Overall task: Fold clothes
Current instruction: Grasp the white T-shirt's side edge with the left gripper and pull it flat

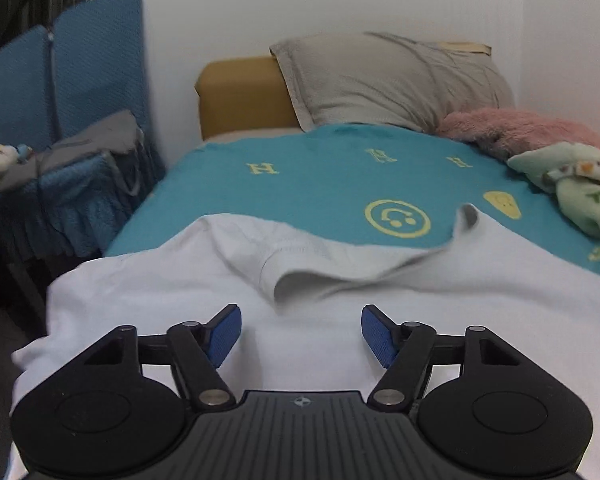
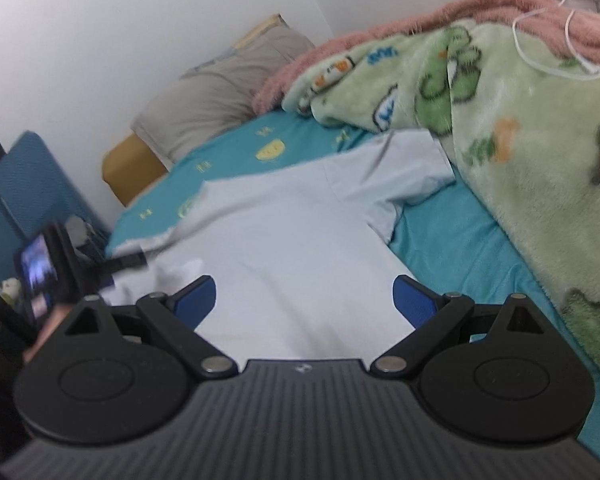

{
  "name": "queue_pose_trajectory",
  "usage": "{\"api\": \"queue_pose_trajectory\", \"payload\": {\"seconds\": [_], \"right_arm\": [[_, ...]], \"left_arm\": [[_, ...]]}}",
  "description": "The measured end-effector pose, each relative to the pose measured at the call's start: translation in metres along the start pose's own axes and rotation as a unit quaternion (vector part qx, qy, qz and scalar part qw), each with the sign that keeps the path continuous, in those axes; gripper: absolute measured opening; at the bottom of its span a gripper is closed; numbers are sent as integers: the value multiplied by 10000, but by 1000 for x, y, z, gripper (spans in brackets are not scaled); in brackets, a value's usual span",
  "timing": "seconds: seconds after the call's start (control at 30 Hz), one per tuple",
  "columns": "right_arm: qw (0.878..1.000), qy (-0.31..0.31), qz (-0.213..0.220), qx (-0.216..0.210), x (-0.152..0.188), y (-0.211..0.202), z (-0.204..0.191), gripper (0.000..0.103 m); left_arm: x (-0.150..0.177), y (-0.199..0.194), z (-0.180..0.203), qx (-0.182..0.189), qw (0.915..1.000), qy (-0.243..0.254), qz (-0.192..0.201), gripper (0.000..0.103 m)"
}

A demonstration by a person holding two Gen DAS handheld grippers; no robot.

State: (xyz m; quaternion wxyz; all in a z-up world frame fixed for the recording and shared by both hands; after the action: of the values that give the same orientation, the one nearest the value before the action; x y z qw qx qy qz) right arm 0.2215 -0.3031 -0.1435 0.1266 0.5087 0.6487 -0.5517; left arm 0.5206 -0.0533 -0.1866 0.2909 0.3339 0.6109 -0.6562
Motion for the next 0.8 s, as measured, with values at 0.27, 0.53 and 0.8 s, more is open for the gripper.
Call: {"api": "queue_pose_trajectory", "payload": {"seconds": [0.27, 0.53, 0.8], "right_arm": [[9993, -281, 116, 224, 9, 32, 4, 97], [9990, -308, 199, 269, 5, 38, 9, 97], [9984, -380, 399, -92, -4, 9, -1, 97]], "left_arm": [[-116, 69, -26, -387, 9963, -561, 532, 60], [-144, 28, -20, -415, 9960, -418, 665, 73], [-6, -125, -46, 28, 9953, -720, -654, 73]]}}
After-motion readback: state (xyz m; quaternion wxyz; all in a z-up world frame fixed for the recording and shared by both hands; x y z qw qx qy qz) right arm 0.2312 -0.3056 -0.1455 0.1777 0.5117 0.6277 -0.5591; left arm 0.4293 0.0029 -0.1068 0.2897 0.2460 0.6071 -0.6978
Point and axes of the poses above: each gripper's, at about its wrist camera, not at the fingertips, and y roughly the way its jaws point, z to its right, x to its underside, the point moved 9 cm from there along y, roughly the way its jaws point, and after that the axes turned 6 degrees about x, right-handed, at the moved point
